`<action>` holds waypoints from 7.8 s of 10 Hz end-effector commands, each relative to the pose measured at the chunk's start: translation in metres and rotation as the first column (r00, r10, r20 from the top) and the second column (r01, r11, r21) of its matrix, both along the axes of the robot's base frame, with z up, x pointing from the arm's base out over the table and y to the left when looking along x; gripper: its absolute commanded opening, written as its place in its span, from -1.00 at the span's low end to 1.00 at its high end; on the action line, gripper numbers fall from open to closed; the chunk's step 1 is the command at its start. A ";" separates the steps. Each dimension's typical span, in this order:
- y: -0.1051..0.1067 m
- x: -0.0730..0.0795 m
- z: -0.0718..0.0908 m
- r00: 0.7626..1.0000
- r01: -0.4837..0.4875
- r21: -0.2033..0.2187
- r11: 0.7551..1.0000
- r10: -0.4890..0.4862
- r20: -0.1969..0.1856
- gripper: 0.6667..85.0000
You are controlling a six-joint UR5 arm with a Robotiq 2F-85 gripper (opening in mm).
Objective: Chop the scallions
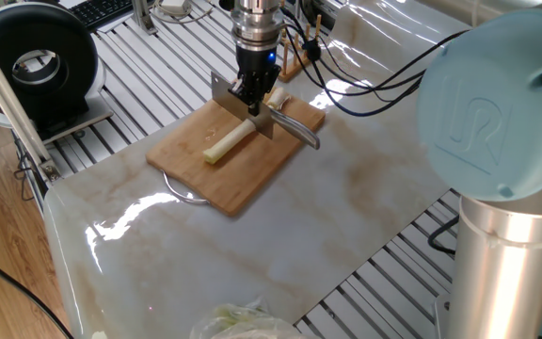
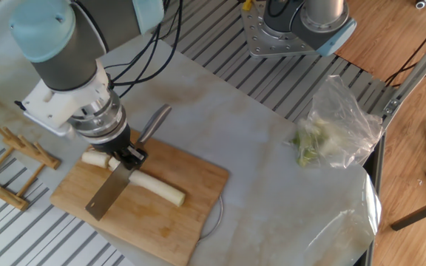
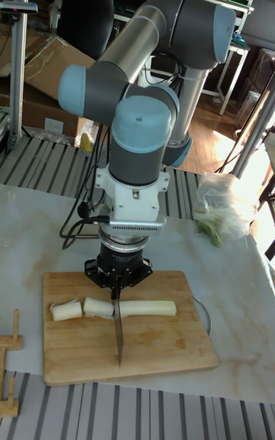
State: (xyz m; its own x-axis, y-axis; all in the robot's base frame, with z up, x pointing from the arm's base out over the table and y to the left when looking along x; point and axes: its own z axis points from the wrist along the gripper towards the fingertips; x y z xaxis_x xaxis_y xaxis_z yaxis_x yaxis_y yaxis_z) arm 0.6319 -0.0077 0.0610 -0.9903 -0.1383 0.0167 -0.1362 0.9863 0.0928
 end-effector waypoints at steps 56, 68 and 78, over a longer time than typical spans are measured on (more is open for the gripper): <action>-0.013 -0.014 0.006 0.999 -0.018 -0.013 1.000 0.017 -0.042 -0.98; 0.005 -0.012 0.001 1.000 0.007 -0.011 1.000 -0.007 -0.028 -0.98; -0.005 -0.022 0.012 0.999 -0.030 0.008 1.000 0.031 -0.028 -0.98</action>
